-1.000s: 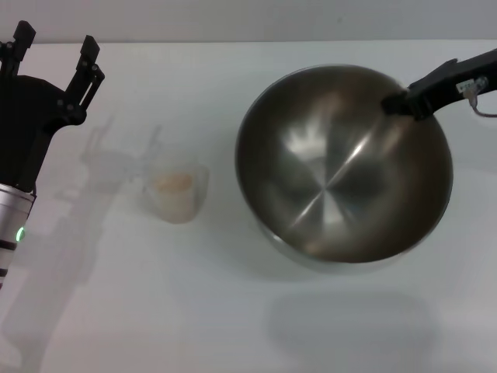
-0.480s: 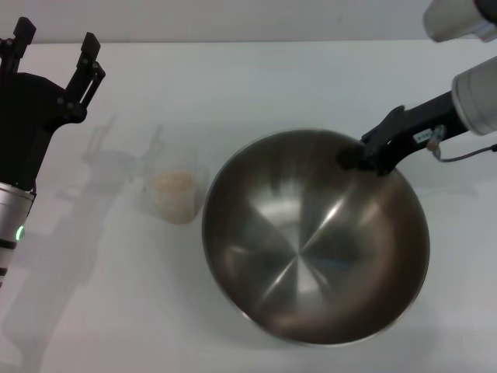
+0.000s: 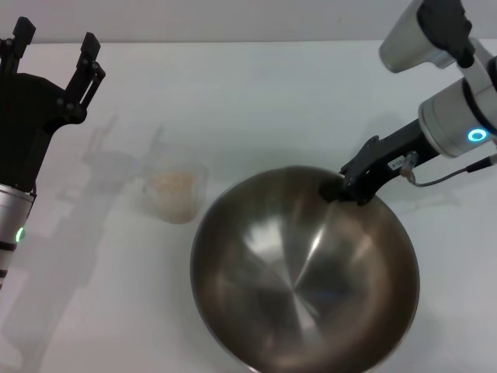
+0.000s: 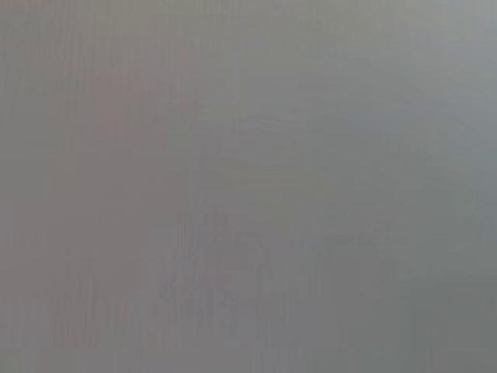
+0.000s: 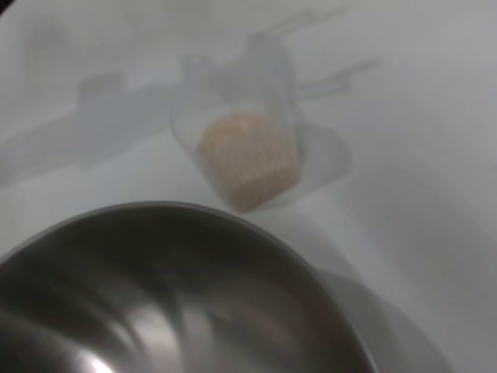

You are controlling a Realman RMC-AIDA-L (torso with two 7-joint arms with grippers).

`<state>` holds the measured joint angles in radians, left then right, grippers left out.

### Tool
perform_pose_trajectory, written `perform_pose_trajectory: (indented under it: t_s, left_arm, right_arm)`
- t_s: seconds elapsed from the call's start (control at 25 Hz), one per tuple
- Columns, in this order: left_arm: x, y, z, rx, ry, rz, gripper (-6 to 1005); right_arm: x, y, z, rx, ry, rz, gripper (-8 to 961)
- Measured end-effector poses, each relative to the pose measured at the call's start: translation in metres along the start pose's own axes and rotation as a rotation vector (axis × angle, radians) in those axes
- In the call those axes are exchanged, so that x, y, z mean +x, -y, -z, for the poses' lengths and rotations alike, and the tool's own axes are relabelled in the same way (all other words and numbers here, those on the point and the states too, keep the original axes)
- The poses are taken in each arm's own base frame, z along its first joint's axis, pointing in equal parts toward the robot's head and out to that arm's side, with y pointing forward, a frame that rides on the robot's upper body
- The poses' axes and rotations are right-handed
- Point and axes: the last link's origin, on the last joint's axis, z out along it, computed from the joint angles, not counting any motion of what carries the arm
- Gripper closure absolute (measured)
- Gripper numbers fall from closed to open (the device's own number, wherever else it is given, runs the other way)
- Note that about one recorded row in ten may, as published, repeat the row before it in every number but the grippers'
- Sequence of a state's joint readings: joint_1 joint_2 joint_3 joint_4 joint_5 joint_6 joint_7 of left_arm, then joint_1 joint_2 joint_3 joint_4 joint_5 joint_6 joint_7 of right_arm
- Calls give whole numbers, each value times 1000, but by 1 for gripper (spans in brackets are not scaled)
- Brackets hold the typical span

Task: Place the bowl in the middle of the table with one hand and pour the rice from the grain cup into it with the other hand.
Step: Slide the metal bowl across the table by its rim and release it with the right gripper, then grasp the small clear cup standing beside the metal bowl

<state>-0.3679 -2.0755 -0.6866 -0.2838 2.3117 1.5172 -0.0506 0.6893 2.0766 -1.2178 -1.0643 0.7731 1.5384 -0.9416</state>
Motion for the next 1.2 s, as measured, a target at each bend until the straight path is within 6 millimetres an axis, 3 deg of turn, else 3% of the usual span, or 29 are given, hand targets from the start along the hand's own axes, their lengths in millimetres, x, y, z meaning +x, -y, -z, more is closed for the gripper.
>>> perform_pose_trajectory:
  t_s: [0.48,0.88,1.2]
  left_arm:
    - [2,-1,3,2,-12,3,187]
    - [2,0,4,4,-15,7,187]
    - [4,2,12,21,-26,3,187]
  right_arm:
    - [-5,-3,-2,10,-15,13,922]
    - [-22,-5,9,60,17,76,516]
    - [-47,-4,25,136,115,139,452]
